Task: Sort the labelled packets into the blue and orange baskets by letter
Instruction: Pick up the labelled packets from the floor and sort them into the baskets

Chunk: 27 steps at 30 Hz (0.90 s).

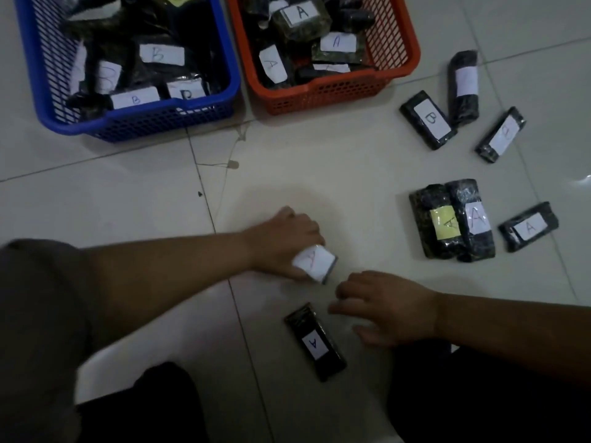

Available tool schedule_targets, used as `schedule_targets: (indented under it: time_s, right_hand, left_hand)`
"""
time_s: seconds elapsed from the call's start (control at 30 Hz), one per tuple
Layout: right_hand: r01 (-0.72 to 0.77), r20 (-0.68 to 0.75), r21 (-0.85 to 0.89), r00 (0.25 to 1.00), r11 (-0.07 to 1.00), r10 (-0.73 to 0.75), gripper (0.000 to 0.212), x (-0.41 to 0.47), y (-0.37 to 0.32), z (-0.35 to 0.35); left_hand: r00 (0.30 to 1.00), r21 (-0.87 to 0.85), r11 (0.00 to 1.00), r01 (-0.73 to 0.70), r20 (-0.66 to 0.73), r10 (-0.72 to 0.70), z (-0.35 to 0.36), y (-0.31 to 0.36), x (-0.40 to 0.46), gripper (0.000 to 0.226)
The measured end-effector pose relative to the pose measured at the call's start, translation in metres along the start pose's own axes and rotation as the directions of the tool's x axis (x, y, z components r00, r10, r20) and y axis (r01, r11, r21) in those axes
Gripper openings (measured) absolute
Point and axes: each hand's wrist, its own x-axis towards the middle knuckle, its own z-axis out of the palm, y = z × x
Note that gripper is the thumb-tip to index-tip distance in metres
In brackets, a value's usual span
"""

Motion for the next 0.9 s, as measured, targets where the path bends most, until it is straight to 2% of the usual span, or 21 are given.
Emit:
schedule_targets:
  time_s: [0.07, 0.1, 0.23, 0.3, 0.4, 0.47, 0.53, 0.63, 0.77, 0.83, 0.9]
  right_hand:
    - [0.226, 0.195, -0.144, 0.961, 0.963, -0.196, 0.052, 0.008, -0.002, 0.018]
    - [0.296, 0.272, -0.183, 0.932, 0.937, -0.241, 0.055, 0.014, -0.002, 0.027]
    - [0.415, 0.365, -0.242, 0.876, 0.877, -0.314, 0.043, 0.04, 0.003, 0.053]
    - [0.451, 0.338, -0.244, 0.869, 0.859, -0.361, 0.03, 0.053, 0.0, 0.056]
    - [0.305, 0.17, -0.269, 0.949, 0.913, -0.267, 0.018, 0.073, 0.002, 0.039]
    - [0.133, 0.072, -0.243, 0.99, 0.961, -0.119, 0.03, 0.085, 0.016, 0.018]
    - [-0.022, -0.032, -0.178, 0.999, 0.984, 0.017, 0.042, 0.094, 0.037, -0.006]
    - [-0.131, -0.09, -0.176, 0.989, 0.976, 0.117, 0.045, 0.101, 0.06, -0.045]
    - [-0.261, -0.228, -0.191, 0.95, 0.946, 0.215, 0.057, 0.104, 0.076, -0.082]
    - [-0.372, -0.335, -0.174, 0.893, 0.912, 0.3, 0.058, 0.11, 0.082, -0.099]
    - [-0.486, -0.446, -0.069, 0.796, 0.871, 0.408, 0.052, 0.124, 0.087, -0.119]
  left_hand:
    - [0.996, 0.028, 0.997, 0.078, -0.048, -0.077, -0.019, -0.029, -0.018, 0.044]
    - [0.991, 0.048, 0.992, 0.114, -0.072, -0.11, -0.027, -0.042, -0.028, 0.046]
    - [0.968, 0.093, 0.966, 0.241, -0.101, -0.231, -0.045, -0.066, -0.06, 0.058]
    - [0.957, 0.093, 0.957, 0.276, -0.114, -0.266, -0.047, -0.068, -0.069, 0.061]
    - [0.948, 0.082, 0.952, 0.295, -0.15, -0.281, -0.051, -0.066, -0.074, 0.06]
    - [0.936, 0.086, 0.946, 0.313, -0.198, -0.292, -0.055, -0.065, -0.074, 0.06]
    - [0.909, 0.061, 0.934, 0.351, -0.26, -0.325, -0.064, -0.065, -0.072, 0.062]
    - [0.879, 0.106, 0.926, 0.363, -0.37, -0.302, -0.083, -0.065, -0.067, 0.061]
    - [0.81, 0.151, 0.901, 0.407, -0.515, -0.28, -0.118, -0.075, -0.062, 0.056]
    - [0.765, 0.135, 0.879, 0.457, -0.563, -0.312, -0.138, -0.082, -0.062, 0.056]
    - [0.718, 0.115, 0.852, 0.511, -0.603, -0.348, -0.158, -0.088, -0.064, 0.059]
